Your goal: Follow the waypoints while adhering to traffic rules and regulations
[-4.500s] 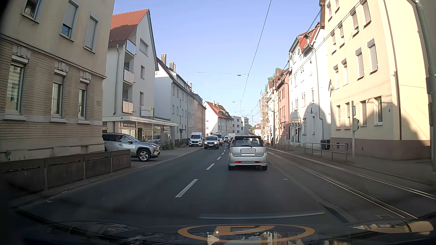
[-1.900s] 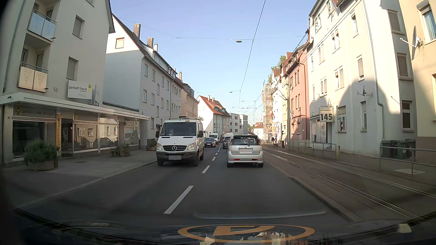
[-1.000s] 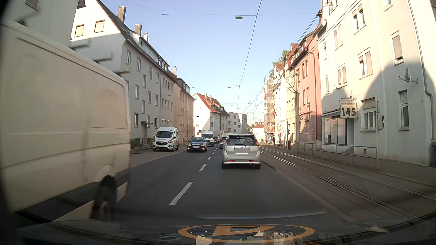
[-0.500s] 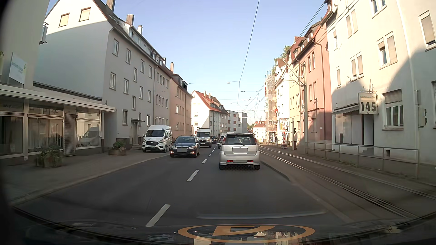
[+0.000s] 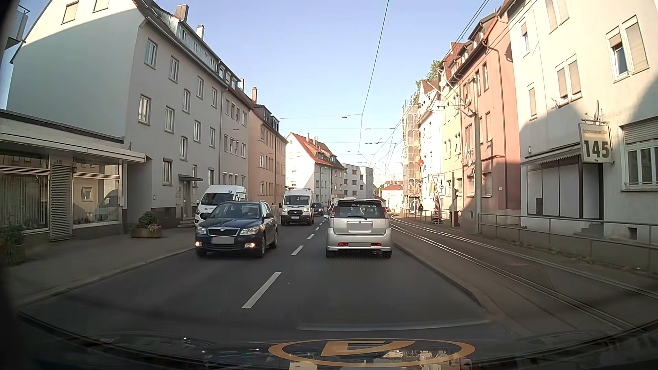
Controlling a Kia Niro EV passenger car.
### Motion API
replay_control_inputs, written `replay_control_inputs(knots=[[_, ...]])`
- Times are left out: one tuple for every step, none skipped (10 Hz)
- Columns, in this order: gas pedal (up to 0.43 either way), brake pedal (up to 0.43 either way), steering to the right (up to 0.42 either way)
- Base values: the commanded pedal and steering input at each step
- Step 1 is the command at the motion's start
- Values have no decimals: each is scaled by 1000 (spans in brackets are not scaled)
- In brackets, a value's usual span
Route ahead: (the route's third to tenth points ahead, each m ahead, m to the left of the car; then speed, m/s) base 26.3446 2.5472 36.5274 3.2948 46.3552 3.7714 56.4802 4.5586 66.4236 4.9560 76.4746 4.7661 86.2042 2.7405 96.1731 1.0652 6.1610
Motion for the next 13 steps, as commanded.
replay_control_inputs(knots=[[0, 0, -7], [0, 0, -9], [0, 0, -9], [0, 0, -9], [0, 0, -11], [0, 0, -12], [0, 0, -12], [8, 0, -12], [20, 0, -12], [20, 0, -12], [20, 0, -12], [20, 0, -12], [20, 0, -12]])
